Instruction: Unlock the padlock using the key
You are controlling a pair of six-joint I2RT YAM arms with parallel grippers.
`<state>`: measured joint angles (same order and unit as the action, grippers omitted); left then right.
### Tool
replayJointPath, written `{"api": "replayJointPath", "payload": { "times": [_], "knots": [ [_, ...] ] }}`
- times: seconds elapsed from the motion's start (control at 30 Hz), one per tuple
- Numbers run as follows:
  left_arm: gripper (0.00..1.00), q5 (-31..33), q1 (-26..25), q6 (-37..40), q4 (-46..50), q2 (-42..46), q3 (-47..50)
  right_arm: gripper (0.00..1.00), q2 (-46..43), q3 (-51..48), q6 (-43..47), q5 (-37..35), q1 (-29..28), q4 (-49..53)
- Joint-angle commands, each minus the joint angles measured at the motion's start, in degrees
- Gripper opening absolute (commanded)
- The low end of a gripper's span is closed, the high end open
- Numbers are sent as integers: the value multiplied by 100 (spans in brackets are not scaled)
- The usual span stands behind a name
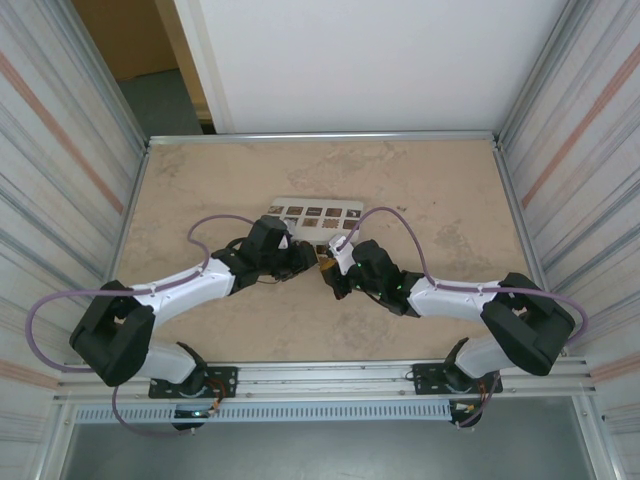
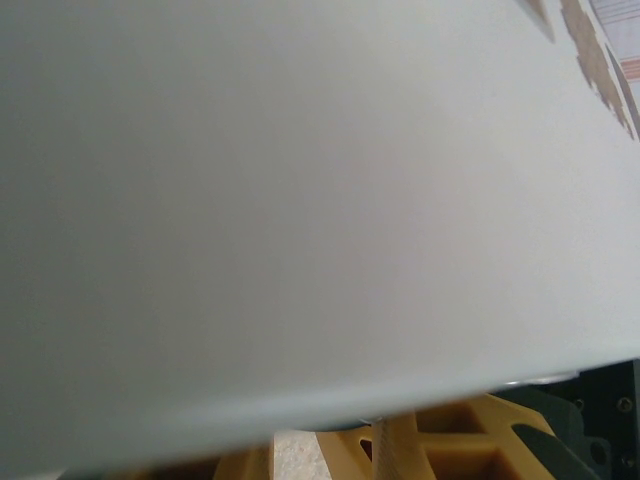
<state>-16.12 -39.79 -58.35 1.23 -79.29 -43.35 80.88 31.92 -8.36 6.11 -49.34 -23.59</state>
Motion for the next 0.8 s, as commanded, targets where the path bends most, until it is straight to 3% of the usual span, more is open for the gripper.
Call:
{"api": "replayJointPath", "payload": {
  "times": [0.0, 0.77],
  "knots": [
    [9, -173, 16, -54, -361, 245, 35, 0, -40, 122, -8, 84, 45, -154],
    [9, -226, 19, -43, -392, 203, 31, 0, 107, 325, -79, 315, 117, -213]
  ]
}}
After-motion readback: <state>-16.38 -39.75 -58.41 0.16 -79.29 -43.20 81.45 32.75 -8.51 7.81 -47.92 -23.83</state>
